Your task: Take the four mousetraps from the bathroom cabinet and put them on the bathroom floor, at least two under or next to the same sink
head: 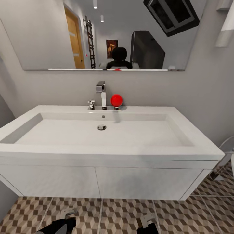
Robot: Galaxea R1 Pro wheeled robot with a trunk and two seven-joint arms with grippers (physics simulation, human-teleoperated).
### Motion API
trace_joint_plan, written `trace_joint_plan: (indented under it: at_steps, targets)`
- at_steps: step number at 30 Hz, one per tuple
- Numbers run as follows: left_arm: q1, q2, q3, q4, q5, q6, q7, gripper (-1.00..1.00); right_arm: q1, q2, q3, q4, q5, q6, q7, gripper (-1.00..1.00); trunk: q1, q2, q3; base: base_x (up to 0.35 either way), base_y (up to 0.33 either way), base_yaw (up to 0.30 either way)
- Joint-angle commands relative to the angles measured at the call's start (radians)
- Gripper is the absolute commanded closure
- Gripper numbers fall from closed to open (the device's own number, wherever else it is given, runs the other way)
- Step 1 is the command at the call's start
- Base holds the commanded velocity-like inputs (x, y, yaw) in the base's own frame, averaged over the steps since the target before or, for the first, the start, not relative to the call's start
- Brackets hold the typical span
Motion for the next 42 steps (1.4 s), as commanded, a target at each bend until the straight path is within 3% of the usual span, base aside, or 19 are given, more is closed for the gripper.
trace_joint_plan:
  at_steps: [1, 7, 18, 42]
  targets:
    - [-0.001, 0.002, -0.009, -0.005, -0.002, 0.006, 0.009, 1.0, -0.002, 0.0, 0.001, 0.001, 0.003, -0.002, -0.005, 1.0, 0.004, -0.008, -0.004, 0.0, 0.0, 0.0]
    - [-0.001, 0.008, -0.01, -0.001, -0.008, 0.003, 0.008, 1.0, -0.005, 0.0, 0.0, 0.001, 0.004, -0.001, -0.005, 1.0, 0.027, -0.05, -0.023, 0.0, 0.0, 0.0]
    - [-0.001, 0.008, -0.027, 0.001, -0.032, -0.01, -0.001, 1.0, -0.005, 0.0, 0.0, 0.001, 0.005, -0.002, -0.005, 1.0, 0.027, -0.05, -0.023, 0.093, 0.0, 0.0]
    - [0.0, 0.009, -0.023, 0.009, -0.02, -0.013, -0.002, 1.0, -0.005, 0.0, 0.002, 0.001, 0.005, -0.001, -0.002, 1.0, 0.031, -0.057, -0.026, 0.051, 0.0, 0.0]
